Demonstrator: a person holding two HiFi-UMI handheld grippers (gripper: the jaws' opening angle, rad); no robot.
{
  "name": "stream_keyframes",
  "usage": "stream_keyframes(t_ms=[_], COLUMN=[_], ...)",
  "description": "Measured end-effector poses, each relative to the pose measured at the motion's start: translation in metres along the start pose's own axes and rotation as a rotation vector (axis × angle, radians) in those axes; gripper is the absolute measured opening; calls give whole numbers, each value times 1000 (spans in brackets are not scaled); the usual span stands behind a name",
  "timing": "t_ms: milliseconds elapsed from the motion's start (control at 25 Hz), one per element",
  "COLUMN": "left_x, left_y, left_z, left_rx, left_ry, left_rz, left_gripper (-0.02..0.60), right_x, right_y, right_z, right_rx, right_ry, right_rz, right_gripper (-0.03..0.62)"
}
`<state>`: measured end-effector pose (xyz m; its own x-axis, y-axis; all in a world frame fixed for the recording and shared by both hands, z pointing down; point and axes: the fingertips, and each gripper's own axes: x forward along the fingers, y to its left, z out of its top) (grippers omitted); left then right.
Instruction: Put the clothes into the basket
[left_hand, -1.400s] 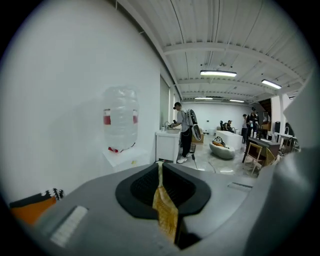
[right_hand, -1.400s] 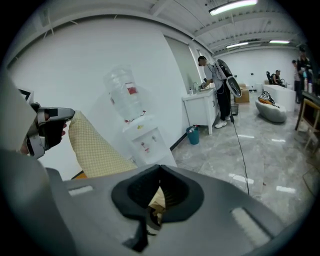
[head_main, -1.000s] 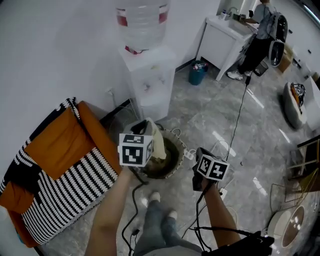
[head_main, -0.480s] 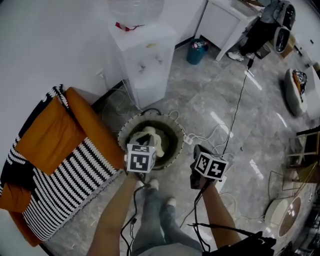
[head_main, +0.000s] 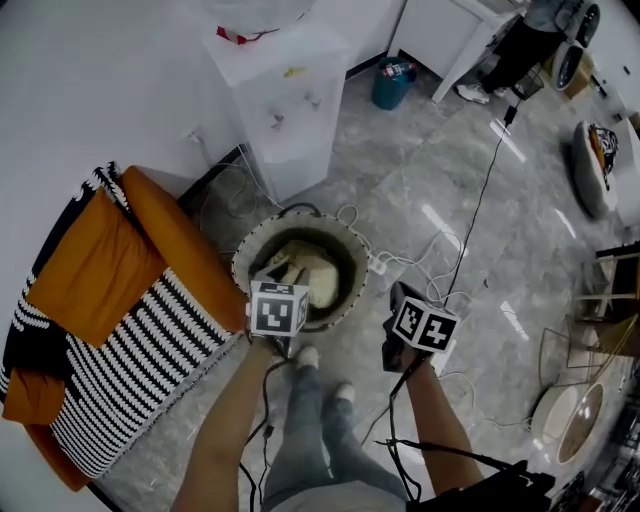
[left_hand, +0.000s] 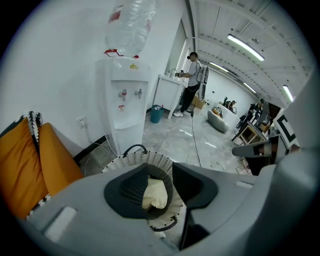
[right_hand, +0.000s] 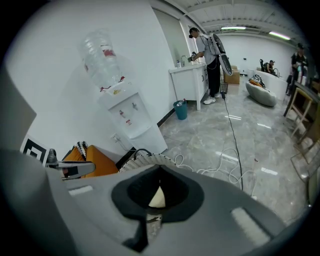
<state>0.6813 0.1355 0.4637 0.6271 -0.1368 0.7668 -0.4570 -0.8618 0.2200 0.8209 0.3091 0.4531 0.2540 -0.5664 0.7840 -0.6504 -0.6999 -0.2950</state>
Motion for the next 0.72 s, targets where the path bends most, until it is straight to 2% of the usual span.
stream_keyframes(t_ms=[160, 520, 720], left_x=[-6, -43, -75], left_y=[6, 4, 0], left_z=[0, -5, 0], left_rx=[-41, -55, -60], left_ry=[-23, -68, -116], left_rz=[16, 62, 108], left_gripper=[164, 157, 127], right_x=[-1, -24, -45], right_y=[0, 6, 13], right_z=[0, 4, 12], right_rx=[-3, -19, -35], right_ry=[-2, -32, -67], right_rz=[5, 33, 63], right_gripper=[3, 3, 3])
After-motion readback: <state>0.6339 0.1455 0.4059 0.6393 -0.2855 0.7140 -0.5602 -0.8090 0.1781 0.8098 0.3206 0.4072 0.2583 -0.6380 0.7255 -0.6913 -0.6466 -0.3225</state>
